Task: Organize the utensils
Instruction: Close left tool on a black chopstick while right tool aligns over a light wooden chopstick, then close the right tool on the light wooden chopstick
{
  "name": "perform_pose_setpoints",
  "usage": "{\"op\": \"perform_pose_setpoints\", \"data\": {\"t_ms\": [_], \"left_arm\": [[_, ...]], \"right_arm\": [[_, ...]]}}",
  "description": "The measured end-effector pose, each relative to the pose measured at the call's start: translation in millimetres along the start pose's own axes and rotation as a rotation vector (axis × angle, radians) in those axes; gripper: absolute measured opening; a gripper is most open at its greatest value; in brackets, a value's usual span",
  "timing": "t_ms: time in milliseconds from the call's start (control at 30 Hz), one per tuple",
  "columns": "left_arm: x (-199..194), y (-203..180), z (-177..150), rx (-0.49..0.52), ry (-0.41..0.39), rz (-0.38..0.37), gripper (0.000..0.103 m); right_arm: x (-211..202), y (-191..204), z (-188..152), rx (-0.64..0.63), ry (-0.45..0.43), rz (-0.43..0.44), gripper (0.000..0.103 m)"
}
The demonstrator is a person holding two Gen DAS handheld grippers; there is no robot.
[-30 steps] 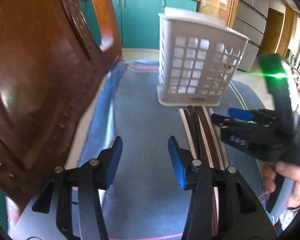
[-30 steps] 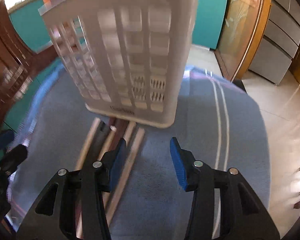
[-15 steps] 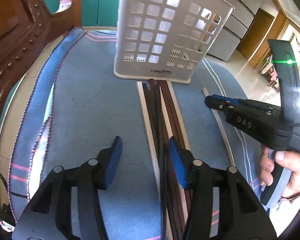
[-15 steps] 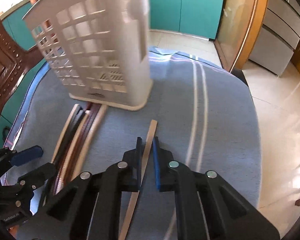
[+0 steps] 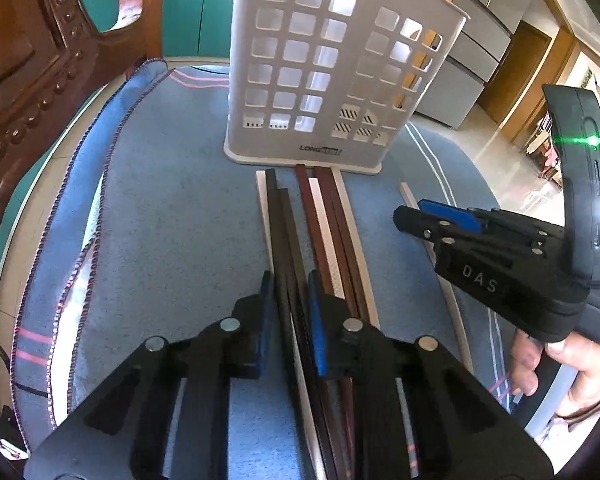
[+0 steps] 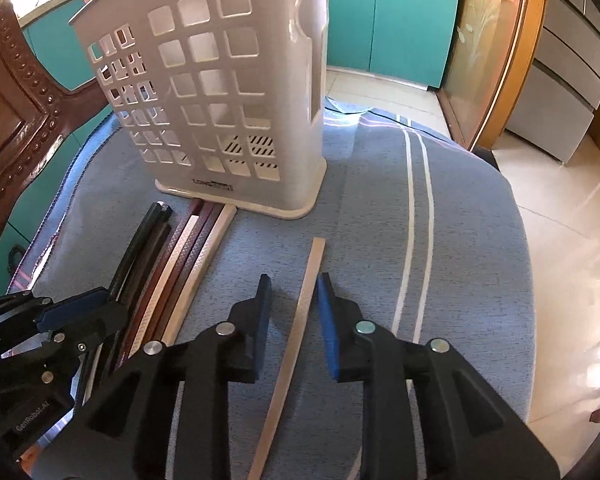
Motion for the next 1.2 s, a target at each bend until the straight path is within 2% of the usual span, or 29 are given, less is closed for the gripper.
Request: {"op": "perform_pose_setpoints", "data": {"t_ms": [33,67,200,367,633,767,1033,1200], "left_arm": [[-1.9,1.8,-0.3,-0.008,-0.002,-0.004,0.016],[-5.4,4.5,-2.2,-0.014,-0.004,0.005,0.007],[-16.6,23.0,-2.9,-0.053,-0.008,0.028,0.007],[-24.5,30.1,-2.6,-0.049,-0.022,0.082,0.007],[-12.4,29.7,-1.9,-0.018,0.001,0.126,0.009],[-8.6,27.0,-0.1,-0.012,-0.002,0.139,0.010],[-5.3,19.3,1.4,-0.016,-0.012,0.126,0.007],[-18.1,15.1,5.8,-0.012,-0.057,0.115,0.007]], "right_arm": [[0.0,0.4,0.4,-0.002,0.000,-0.001,0.027],[-0.4,0.9,0.5,-0.004,-0.001,-0.002,0.027],[1.8,-1.3,-1.8,0.002,-0.006,0.002,0.029],[2.6,-6.6,0.8,0.029,-0.006,0.011,0.029],[3.7,-4.8,1.7,0.009,-0.012,0.001,0.039],[3.7,-3.5,0.1,0.007,-0.013,-0.001,0.040],[3.6,0.0,-2.5,0.001,-0.016,-0.004,0.042],[2.3,2.1,-5.1,-0.005,-0.018,-0.006,0.044]]}}
Point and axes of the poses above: each gripper's, at about its wrist camera, not at the fingertips, and x roughly the way its jaws point, y to its left, z to its top, the point moved 5 cm from there along x, roughly the way its jaws point, and after that the axes turned 6 degrees about -z, right-handed, at the moved point
